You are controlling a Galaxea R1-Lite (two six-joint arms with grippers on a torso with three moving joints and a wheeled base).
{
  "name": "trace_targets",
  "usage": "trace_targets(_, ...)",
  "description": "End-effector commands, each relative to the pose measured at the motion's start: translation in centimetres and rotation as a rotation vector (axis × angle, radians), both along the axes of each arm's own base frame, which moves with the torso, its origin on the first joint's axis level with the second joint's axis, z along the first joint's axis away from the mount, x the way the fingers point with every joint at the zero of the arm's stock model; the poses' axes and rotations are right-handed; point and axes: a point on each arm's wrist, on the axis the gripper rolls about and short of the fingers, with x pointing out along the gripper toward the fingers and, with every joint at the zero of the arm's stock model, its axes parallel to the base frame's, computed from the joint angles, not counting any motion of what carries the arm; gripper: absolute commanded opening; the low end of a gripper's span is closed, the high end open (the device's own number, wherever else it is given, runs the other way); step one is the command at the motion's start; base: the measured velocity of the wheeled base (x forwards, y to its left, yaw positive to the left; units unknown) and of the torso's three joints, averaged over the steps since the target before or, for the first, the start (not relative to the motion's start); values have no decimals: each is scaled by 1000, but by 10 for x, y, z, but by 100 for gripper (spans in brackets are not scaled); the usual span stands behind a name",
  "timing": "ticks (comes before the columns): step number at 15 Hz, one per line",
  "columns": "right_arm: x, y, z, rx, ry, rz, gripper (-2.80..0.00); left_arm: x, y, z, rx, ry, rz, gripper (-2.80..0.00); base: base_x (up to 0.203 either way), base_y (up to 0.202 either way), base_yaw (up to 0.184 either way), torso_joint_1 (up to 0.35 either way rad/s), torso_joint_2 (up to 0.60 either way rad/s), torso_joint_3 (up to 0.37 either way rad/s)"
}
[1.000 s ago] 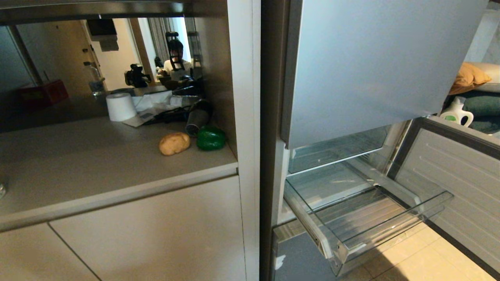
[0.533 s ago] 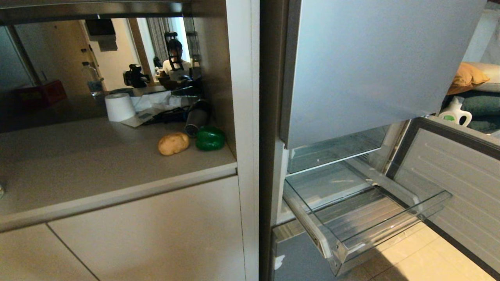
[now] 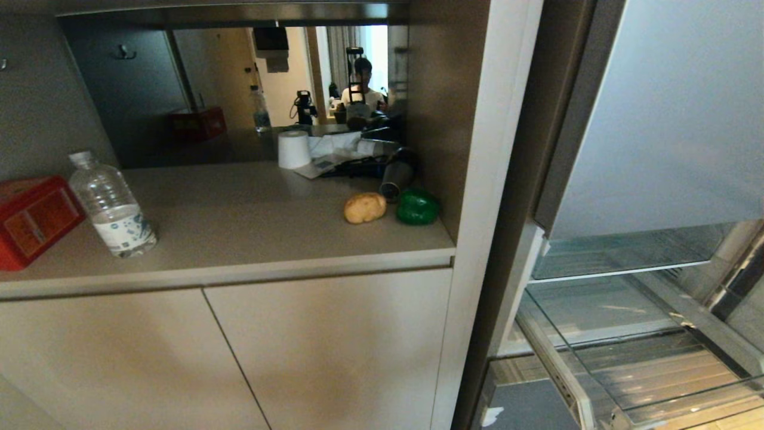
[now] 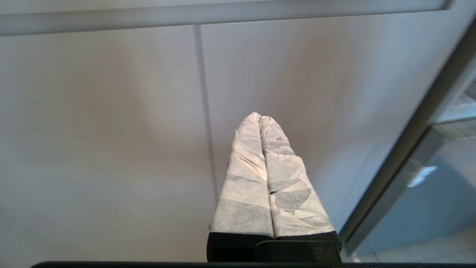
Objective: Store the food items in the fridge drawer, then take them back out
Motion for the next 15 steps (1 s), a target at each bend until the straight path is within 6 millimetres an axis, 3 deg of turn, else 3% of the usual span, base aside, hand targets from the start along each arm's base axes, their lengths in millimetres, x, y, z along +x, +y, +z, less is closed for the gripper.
trace_targets(1,2,0,-8,-7,29,0,-280,0,0,0,0,2,0,-280,2,-2,70,2,2,6)
trace_targets(5,2,1,-9,-104,34,28,-280,0,0,0,0,2,0,-280,0,0,0,0,0,0)
trace_targets(7,0,2,2,-213,3,70,-280,0,0,0,-2,2,1,-280,0,0,0,0,0,0)
trace_targets(11,16,5,58,-228,59,217,-280,0,0,0,-2,2,1,-280,0,0,0,0,0,0)
trace_targets(15,70,11,114,-196,180,520,-280,0,0,0,0,2,2,-280,0,0,0,0,0,0)
